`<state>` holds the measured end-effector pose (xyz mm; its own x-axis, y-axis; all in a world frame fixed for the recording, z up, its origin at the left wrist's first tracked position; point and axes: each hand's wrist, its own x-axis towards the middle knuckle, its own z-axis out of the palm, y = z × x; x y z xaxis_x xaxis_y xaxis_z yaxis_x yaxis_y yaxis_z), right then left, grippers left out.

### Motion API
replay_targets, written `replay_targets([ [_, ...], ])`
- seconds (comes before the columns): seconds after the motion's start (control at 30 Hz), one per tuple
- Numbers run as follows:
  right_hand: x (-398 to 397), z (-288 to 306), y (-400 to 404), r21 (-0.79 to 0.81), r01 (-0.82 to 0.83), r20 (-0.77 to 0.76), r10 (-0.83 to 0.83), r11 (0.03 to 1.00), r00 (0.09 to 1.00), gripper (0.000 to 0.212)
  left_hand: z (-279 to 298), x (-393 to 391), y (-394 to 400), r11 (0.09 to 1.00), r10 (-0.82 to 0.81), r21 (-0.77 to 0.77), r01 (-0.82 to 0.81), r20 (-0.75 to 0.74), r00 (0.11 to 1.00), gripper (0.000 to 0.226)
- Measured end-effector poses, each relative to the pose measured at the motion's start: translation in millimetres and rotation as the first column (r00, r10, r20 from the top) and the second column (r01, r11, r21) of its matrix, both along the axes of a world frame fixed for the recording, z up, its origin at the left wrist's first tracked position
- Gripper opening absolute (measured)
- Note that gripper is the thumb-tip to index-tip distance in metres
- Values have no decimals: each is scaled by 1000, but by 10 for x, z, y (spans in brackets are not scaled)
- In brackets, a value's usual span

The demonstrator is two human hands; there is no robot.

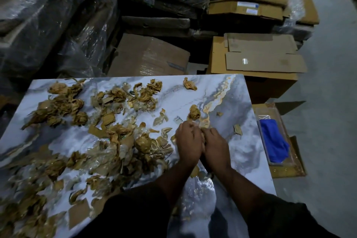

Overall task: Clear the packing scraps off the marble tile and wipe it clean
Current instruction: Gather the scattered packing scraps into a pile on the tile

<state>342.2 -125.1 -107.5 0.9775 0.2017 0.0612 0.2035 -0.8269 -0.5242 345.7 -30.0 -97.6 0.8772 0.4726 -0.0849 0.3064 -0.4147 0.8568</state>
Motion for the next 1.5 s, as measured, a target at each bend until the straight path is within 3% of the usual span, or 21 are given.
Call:
replay_targets([
  [0.1,-12,90,161,149,141,-65,-132,979,989,12,143,92,32,935,89,-333,-120,-107,990,21],
  [0.27,-92,291,401,190,78,-16,-76,979,997,18,344,-62,311,821,177,-530,-212,-117,977,29],
  [0.47,-183,718,1046,267,-67,82,47,961,996,36,744,-244,997,841,260,-489,-232,-10,966,33],
  [0.6,-339,817,1567,269,-154,82,136,951,987,45,874,-465,1556,919,270,-324,-225,101,957,31],
  [0.8,-564,578,2048,70,-258,79,253,964,964,47,600,-756,2180,989,102,91,-113,121,987,38],
  [1.0,-725,194,2127,-130,-311,152,329,941,932,42,198,-1023,2279,951,-54,308,24,90,994,22],
  [1.07,-730,123,2119,-148,-312,168,334,939,927,42,215,-996,2244,964,-31,265,10,74,997,28],
  [1.13,-723,104,2115,-171,-323,158,350,931,923,42,204,-950,2239,944,27,328,-43,53,998,27],
  [1.23,-682,154,2124,-166,-350,133,373,922,918,43,179,-926,2273,936,-9,352,3,15,1000,22],
  [1.3,-659,213,2106,-92,-347,131,357,933,925,43,205,-915,2337,964,0,267,-7,24,1000,20],
  [1.4,-631,293,2035,62,-307,183,292,950,939,44,312,-951,2367,986,29,165,-36,41,999,40],
  [1.5,-648,337,1937,117,-273,255,237,955,937,35,419,-1007,2354,988,84,121,-97,107,991,51],
])
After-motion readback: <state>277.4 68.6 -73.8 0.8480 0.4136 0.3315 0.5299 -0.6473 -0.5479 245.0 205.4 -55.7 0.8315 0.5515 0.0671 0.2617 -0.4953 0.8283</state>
